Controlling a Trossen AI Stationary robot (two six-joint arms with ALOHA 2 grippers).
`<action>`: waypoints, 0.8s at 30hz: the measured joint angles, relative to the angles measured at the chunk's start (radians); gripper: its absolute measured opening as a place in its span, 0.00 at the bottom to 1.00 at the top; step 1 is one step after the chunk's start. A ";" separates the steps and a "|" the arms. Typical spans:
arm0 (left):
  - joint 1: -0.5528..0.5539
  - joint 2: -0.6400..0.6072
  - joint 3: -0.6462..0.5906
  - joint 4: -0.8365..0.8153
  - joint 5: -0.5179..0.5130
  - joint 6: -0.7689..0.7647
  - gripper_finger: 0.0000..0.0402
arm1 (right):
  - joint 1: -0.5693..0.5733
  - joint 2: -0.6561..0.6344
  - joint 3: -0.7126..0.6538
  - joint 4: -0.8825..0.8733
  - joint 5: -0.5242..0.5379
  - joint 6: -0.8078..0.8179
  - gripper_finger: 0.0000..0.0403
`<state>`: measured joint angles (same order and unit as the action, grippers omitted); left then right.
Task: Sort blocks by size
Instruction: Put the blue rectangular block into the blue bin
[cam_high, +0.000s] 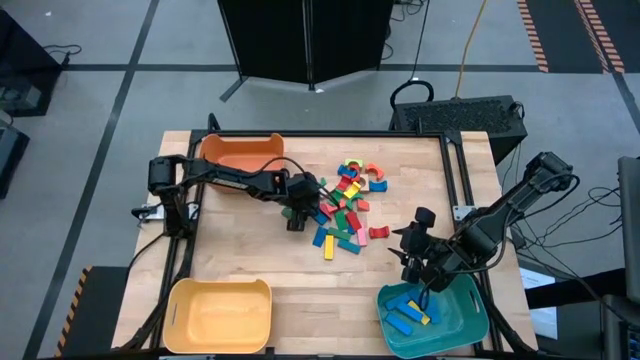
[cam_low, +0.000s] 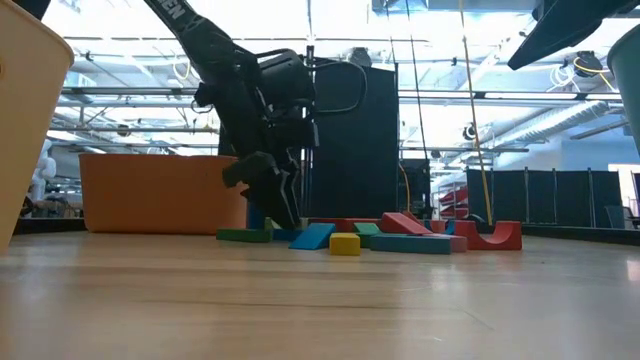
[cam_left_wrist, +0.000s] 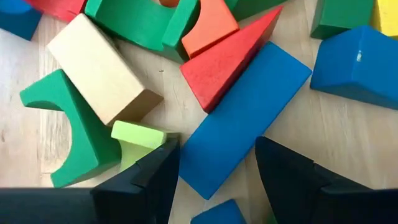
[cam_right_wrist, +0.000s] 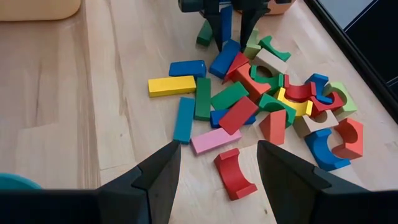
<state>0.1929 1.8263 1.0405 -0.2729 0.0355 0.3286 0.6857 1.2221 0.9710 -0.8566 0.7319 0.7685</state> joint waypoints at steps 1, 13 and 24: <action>0.003 0.006 0.000 0.003 0.007 0.000 0.53 | 0.000 0.000 0.000 0.000 0.000 0.000 0.49; -0.016 0.051 0.011 -0.031 0.037 -0.011 0.53 | -0.008 0.000 -0.001 0.022 0.006 -0.033 0.49; -0.033 0.050 0.028 -0.051 -0.018 -0.061 0.38 | -0.040 0.002 -0.014 0.044 0.038 -0.024 0.49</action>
<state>0.1601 1.8767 1.0681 -0.3241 0.0177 0.2672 0.6457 1.2236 0.9574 -0.8128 0.7700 0.7441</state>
